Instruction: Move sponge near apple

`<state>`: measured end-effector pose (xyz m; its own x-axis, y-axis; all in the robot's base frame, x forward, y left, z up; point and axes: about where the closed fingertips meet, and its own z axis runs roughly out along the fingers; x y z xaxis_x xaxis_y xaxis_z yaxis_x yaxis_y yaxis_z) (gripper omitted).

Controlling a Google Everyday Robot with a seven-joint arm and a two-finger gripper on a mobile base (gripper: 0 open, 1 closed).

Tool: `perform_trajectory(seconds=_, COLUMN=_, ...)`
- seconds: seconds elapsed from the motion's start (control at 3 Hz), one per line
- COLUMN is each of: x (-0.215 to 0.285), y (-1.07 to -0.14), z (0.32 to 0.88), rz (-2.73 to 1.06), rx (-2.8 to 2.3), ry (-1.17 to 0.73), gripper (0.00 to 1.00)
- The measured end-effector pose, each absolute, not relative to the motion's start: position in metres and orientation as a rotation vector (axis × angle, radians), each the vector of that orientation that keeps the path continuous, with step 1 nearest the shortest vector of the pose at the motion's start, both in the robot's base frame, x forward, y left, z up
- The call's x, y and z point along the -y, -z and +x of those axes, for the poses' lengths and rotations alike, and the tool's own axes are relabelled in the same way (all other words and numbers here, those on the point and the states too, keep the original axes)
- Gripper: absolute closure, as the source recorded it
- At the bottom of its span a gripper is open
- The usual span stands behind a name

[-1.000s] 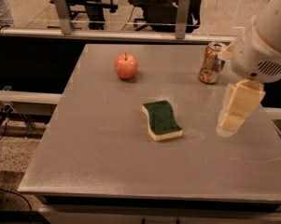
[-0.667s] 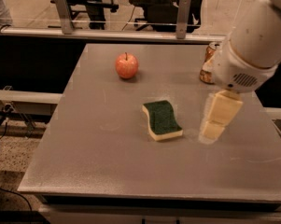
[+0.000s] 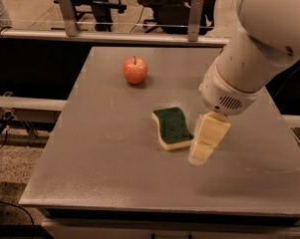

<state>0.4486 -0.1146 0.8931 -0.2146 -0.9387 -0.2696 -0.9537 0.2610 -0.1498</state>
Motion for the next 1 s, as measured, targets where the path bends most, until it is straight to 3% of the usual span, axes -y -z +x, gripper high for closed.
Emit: perform_trajectory(seconds=1.0, x=0.084, y=-0.846, z=0.467, rz=-1.694, rx=-2.285, ry=-0.117, gripper=0.0)
